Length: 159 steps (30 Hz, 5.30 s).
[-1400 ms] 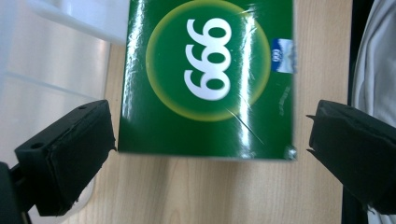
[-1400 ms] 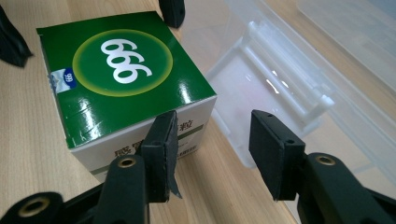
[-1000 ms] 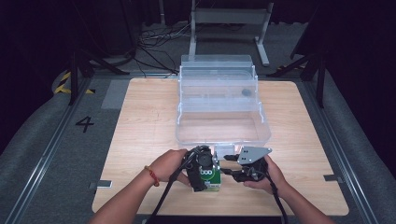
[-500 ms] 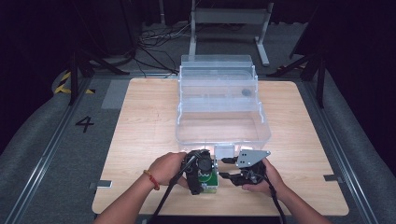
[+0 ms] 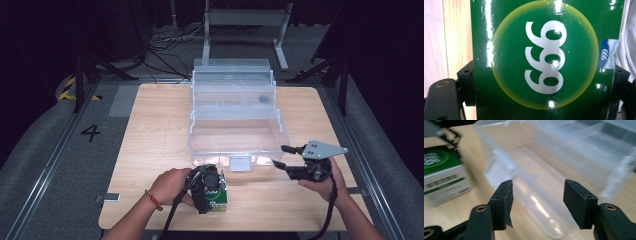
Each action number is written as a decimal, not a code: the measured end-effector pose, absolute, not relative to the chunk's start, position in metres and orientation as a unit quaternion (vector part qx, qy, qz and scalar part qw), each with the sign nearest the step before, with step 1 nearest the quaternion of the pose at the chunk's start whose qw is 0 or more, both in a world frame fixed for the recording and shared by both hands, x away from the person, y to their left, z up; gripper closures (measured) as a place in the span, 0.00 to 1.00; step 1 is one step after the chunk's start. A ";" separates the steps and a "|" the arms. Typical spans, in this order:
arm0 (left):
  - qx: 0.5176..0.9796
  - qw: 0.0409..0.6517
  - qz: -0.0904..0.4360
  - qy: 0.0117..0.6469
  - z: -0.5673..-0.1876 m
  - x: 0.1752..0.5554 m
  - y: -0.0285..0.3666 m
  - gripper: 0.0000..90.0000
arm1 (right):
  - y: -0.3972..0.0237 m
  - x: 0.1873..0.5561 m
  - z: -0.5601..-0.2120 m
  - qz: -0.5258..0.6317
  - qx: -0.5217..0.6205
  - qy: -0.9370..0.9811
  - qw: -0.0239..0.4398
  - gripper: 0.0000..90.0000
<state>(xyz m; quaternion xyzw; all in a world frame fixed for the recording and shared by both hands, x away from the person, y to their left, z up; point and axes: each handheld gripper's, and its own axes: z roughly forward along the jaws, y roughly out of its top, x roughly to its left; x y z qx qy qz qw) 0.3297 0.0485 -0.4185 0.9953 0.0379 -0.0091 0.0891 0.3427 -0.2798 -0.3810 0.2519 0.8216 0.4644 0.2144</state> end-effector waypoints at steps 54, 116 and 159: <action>0.994 0.103 -0.018 0.018 -0.416 0.316 0.054 0.19 | -0.279 0.435 -0.415 0.356 0.375 0.835 0.189 0.57; 0.990 0.127 0.064 -0.019 -0.341 0.459 0.068 0.19 | -0.263 0.398 -0.416 0.371 0.391 0.823 0.181 0.54; 0.990 0.138 0.024 0.025 -0.374 0.451 0.086 0.14 | -0.263 0.397 -0.417 0.372 0.383 0.826 0.181 0.49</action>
